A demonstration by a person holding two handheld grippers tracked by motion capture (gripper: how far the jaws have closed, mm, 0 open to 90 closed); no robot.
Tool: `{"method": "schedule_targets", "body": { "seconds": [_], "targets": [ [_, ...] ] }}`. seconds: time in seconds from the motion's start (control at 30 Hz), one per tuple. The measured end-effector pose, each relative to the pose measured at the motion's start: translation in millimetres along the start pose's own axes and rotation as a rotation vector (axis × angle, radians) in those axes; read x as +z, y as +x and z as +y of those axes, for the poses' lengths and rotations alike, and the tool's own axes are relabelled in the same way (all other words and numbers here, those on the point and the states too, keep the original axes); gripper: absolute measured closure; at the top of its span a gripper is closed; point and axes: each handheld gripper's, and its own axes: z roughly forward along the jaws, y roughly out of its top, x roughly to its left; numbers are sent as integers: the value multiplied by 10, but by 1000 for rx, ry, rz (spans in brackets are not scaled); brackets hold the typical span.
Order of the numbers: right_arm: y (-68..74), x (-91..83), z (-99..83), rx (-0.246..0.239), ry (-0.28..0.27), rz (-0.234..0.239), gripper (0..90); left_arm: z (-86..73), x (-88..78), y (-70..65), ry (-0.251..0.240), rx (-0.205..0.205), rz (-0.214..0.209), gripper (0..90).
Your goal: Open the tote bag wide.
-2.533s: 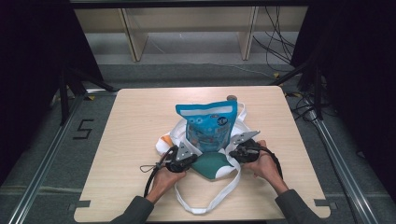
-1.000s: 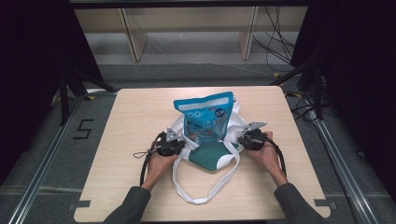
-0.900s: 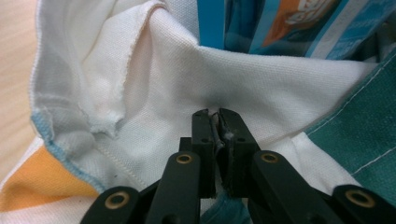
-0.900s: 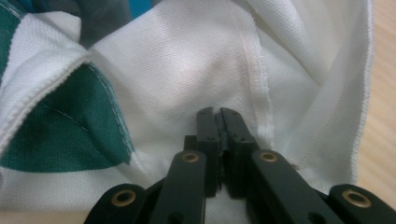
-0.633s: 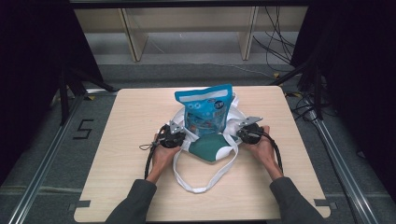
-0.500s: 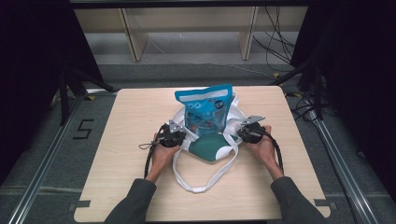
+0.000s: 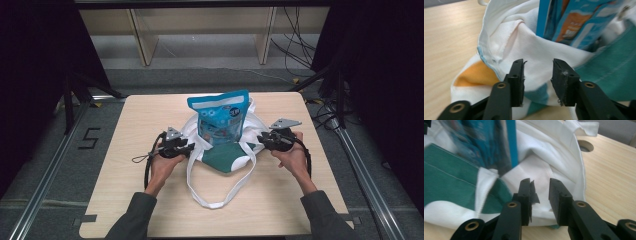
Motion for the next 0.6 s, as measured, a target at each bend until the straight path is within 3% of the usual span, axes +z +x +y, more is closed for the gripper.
{"method": "schedule_targets", "body": {
  "seconds": [0.07, 0.1, 0.2, 0.37, 0.5, 0.6],
  "targets": [
    [27, -36, 12, -5, -20, -3, 675, -6, -59, -19, -3, -23, -31, 557],
    [60, -62, 21, 18, -17, -1, 657, -3, -79, -37, -3, -7, -33, 548],
    [74, -122, 43, 1, -31, -1, 629, 3, -135, -122, -11, 11, -45, 517],
    [148, -195, 39, 16, -14, 13, 536, 39, -278, -226, -19, 50, -45, 451],
    [189, -272, 41, 24, -25, 35, 496, 46, -365, -255, -39, 42, -28, 413],
    [225, -323, 18, 23, -9, 50, 476, 5, -399, -279, -31, 47, -42, 394]
  ]
}}
